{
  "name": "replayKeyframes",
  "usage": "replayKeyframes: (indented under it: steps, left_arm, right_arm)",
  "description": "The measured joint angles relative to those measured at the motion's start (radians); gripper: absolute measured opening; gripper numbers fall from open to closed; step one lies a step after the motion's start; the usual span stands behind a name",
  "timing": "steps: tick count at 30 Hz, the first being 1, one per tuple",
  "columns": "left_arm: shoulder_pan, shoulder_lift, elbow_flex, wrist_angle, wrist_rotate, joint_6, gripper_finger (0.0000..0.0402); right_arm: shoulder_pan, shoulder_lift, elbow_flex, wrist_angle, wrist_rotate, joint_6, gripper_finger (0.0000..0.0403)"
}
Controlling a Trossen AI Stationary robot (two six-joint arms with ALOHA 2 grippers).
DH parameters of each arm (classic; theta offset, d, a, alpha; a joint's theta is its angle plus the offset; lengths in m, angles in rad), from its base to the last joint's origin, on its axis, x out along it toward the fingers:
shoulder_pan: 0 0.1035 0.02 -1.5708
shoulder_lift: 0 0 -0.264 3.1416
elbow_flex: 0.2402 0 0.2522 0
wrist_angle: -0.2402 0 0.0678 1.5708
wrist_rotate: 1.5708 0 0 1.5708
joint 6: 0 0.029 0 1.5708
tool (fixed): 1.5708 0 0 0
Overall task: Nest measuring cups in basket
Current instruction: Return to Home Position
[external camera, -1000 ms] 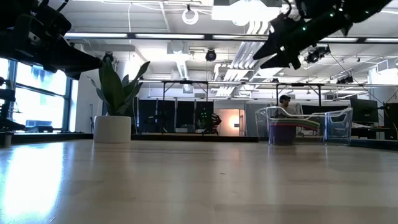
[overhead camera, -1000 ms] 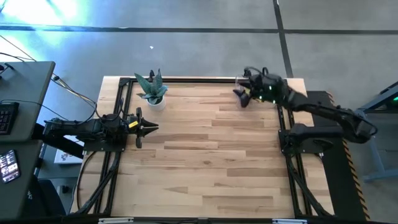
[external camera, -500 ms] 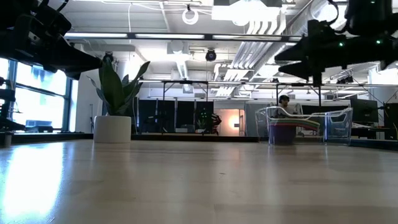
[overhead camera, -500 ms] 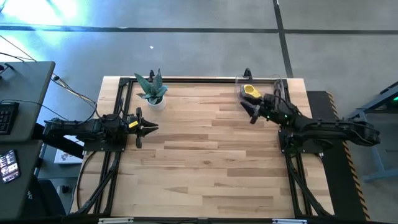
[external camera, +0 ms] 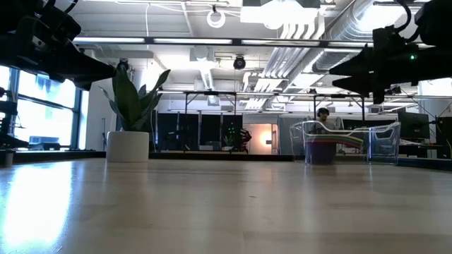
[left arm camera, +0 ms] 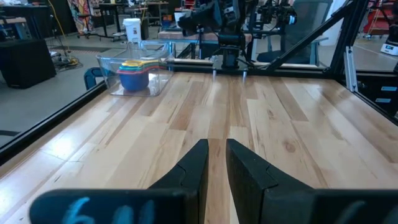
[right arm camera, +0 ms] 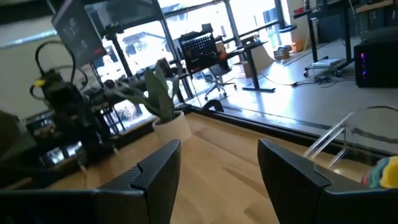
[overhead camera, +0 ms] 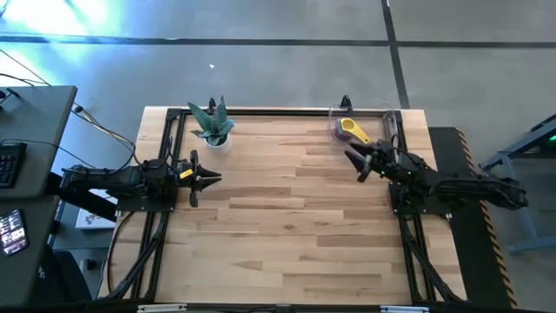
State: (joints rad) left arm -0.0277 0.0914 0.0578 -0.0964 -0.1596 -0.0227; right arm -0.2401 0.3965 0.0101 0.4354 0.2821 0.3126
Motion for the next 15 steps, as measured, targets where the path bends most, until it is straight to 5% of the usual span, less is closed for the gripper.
replayKeyframes:
  steps: [9,15]
  left_arm:
    - [0.000,0.000,0.000,0.000,0.000,0.000,0.0046]
    - [0.000,0.000,0.000,0.000,0.000,0.000,0.0046]
  right_arm:
    - [0.007,-0.301,0.000,-0.375,-0.001,-0.096,0.0204]
    - [0.006,-0.395,0.002,-0.387,-0.004,-0.301,0.0204]
